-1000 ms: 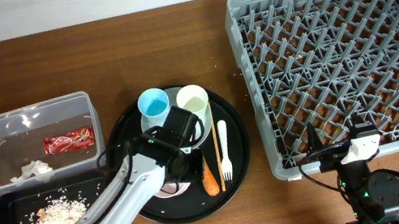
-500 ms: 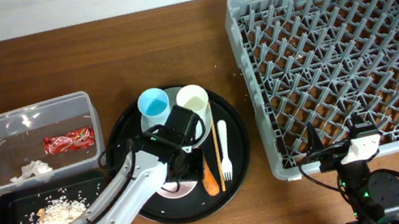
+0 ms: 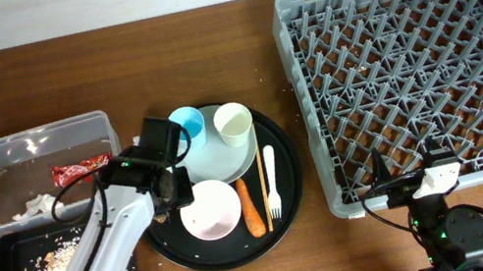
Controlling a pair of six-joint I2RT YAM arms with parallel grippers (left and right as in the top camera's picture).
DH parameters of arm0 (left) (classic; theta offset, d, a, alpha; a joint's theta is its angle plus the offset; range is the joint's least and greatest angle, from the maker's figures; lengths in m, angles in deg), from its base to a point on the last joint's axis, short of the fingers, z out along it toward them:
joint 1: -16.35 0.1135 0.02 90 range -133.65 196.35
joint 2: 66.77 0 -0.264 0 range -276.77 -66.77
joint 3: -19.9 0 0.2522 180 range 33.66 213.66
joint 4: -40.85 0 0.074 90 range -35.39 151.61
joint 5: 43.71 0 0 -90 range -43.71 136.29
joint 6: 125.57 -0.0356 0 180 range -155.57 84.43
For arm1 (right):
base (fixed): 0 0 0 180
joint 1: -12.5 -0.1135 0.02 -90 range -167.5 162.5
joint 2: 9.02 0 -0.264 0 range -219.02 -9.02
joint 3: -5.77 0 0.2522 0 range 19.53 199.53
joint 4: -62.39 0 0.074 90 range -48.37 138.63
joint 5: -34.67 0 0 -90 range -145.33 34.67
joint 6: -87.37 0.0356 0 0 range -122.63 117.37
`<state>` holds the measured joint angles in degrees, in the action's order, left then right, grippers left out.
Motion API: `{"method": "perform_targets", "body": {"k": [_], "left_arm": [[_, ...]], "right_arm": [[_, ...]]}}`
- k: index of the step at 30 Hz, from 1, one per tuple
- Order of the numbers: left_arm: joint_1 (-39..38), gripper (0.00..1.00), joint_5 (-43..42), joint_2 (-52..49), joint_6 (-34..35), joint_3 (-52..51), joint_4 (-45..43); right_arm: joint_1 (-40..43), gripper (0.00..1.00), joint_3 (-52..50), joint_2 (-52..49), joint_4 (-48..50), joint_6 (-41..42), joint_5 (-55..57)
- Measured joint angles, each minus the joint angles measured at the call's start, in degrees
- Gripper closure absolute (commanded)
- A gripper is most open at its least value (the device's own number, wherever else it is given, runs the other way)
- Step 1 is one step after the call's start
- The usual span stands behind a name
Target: Sort waste into correct bins and load items into the dishwasher rack
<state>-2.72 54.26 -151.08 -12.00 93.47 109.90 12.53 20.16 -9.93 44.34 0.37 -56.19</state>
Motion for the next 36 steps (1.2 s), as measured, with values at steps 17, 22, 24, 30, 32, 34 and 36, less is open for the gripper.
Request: {"method": "perform_targets", "body": {"k": [17, 22, 24, 30, 32, 34, 36], "left_arm": [[5.4, 0.55, 1.7, 0.2, -1.7, -14.4, -17.8], [5.4, 0.50, 1.7, 0.2, -3.9, -14.4, -18.3], [5.4, 0.49, 1.7, 0.2, -4.7, -14.4, -18.3], [5.4, 0.49, 1.7, 0.3, -5.2, -17.8, -22.6], [5.4, 0.49, 1.7, 0.3, -6.0, -18.1, -22.8], [5.4, 0.46, 1.7, -0.5, -6.3, -18.1, -23.6], [5.4, 0.47, 1.8, -3.9, -6.7, -18.1, -24.8]], "right_arm": [[0.0, 0.01, 0.0, 0.0, 0.0, 0.0, 0.0], [0.0, 0.01, 0.0, 0.0, 0.0, 0.0, 0.0], [0.0, 0.01, 0.0, 0.0, 0.0, 0.0, 0.0], [0.0, 0.01, 0.0, 0.0, 0.0, 0.0, 0.0], [0.0, 0.01, 0.0, 0.0, 0.0, 0.0, 0.0], [0.0, 0.01, 0.0, 0.0, 0.0, 0.0, 0.0], [0.0, 0.01, 0.0, 0.0, 0.0, 0.0, 0.0]]}}
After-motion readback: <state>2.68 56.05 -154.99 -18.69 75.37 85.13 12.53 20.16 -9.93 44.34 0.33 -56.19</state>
